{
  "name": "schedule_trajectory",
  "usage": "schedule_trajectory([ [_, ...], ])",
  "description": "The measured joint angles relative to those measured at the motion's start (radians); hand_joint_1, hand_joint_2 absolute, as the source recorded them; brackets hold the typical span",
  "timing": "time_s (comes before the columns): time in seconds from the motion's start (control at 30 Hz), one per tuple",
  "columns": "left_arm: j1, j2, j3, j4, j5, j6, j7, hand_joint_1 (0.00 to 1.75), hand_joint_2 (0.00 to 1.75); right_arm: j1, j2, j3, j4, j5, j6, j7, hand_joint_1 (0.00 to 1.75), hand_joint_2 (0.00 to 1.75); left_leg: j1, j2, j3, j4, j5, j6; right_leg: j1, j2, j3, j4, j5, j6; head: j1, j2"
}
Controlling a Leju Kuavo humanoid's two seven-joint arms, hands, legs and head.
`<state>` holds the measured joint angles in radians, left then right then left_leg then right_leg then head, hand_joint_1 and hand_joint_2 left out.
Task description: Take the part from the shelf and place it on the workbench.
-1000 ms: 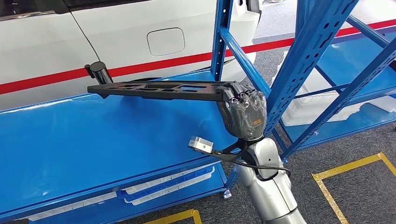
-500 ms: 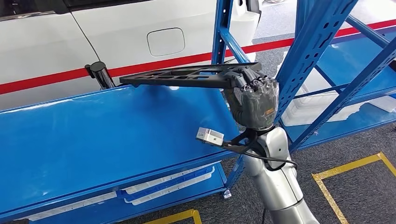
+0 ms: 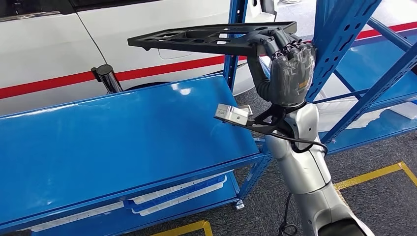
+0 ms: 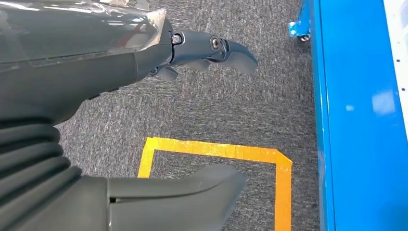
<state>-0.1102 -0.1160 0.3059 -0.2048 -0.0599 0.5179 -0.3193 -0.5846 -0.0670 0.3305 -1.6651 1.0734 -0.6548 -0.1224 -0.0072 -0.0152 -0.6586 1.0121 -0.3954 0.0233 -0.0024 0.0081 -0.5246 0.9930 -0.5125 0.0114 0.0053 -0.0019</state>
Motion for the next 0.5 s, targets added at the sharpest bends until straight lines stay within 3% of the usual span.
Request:
schedule_trajectory([
  [0.33,-0.01,0.0,-0.014,0.0,-0.005,-0.049,0.005,0.0,1.75,-0.002,-0.028,0.026,0.001,-0.053,0.028,0.007,1.75,1.75,-0.001,0.0,0.0,0.0,0.001,0.001,-0.001,0.0,0.001,0.0,0.0,0.0,0.0,0.0],
  [0.5,-0.011,0.001,-0.012,0.0,0.014,-0.083,0.005,0.0,1.75,-0.005,-0.033,0.037,0.002,-0.087,0.034,-0.001,1.75,1.75,-0.004,-0.001,-0.001,0.005,-0.004,0.007,-0.007,0.0,0.004,-0.001,-0.001,0.004,0.0,0.0],
])
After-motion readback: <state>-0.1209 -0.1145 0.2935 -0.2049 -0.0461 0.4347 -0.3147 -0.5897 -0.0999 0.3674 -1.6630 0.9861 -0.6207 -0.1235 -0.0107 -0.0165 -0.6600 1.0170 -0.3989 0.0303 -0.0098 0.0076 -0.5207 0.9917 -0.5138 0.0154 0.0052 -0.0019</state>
